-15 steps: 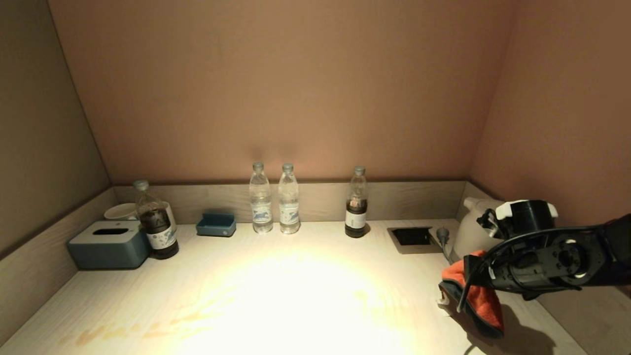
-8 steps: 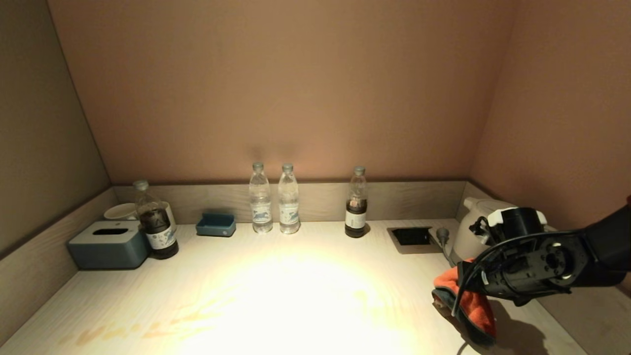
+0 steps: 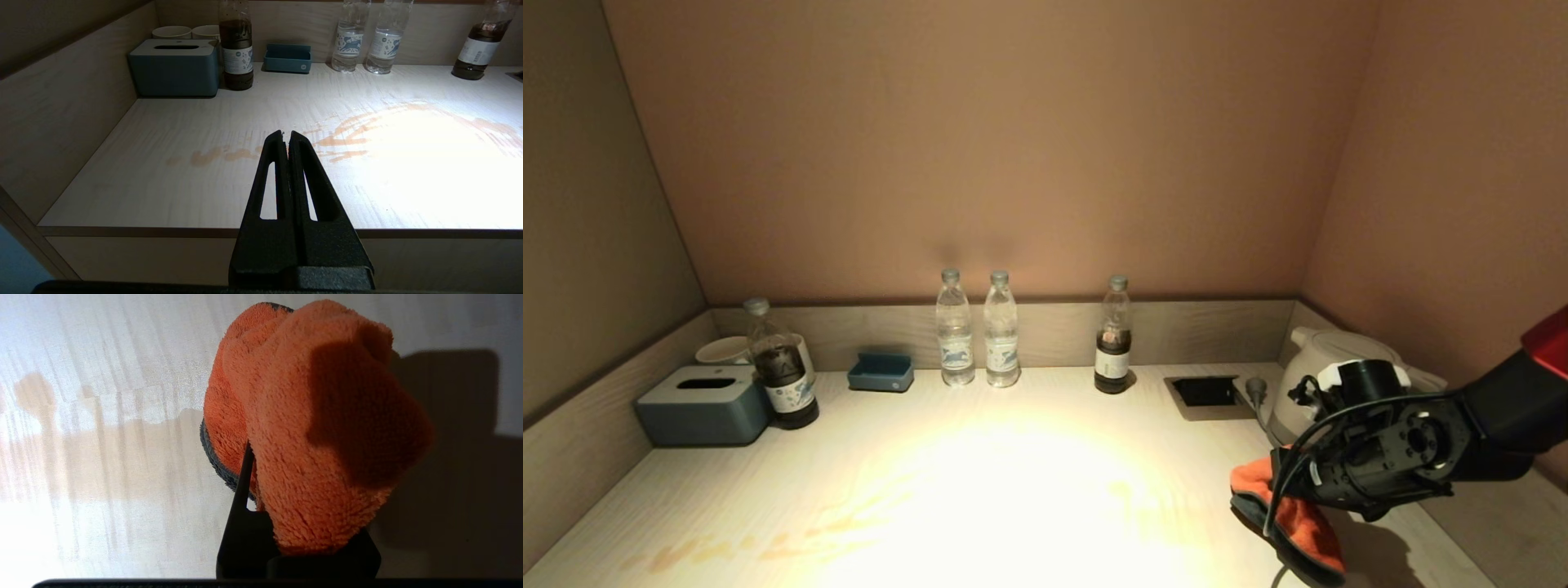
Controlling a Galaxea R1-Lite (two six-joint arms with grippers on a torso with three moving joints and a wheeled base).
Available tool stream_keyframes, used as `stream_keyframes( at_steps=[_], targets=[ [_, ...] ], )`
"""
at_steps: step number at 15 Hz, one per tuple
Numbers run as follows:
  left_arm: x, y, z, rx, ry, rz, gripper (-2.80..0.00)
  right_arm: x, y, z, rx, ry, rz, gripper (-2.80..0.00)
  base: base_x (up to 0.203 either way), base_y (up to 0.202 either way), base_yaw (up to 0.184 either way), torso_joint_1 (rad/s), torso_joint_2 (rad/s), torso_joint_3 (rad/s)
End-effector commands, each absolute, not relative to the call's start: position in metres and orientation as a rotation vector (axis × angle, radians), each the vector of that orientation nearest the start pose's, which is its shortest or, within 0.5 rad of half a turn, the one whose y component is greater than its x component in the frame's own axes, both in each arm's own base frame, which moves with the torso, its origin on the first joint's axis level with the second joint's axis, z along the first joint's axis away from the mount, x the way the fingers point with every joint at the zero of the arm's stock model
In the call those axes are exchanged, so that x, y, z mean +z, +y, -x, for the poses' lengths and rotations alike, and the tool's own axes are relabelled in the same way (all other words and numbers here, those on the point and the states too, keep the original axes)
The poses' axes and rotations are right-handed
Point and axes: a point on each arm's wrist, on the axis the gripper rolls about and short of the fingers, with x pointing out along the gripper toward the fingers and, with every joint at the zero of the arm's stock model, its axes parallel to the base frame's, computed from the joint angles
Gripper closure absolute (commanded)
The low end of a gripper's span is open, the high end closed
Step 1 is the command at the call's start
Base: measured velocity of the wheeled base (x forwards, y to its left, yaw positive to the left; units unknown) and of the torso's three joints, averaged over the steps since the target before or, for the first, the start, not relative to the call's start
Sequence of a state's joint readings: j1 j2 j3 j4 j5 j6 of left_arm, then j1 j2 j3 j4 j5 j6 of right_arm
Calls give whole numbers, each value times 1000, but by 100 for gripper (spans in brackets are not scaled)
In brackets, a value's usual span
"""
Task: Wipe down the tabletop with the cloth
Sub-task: Sweep the stains on the table
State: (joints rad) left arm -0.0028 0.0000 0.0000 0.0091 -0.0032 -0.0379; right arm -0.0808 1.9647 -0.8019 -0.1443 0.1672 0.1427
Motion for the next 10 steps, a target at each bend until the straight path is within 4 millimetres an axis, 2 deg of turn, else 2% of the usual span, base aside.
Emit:
stream_keyframes(
  at_steps=[1,10],
  targets=[
    [75,0,23,-4,9,38,0,54,-19,-307,13,1039,-254,0,0,0,0,0,0,0],
    [75,0,23,-6,9,38,0,48,-15,-310,28,1053,-243,0,0,0,0,0,0,0]
  ],
)
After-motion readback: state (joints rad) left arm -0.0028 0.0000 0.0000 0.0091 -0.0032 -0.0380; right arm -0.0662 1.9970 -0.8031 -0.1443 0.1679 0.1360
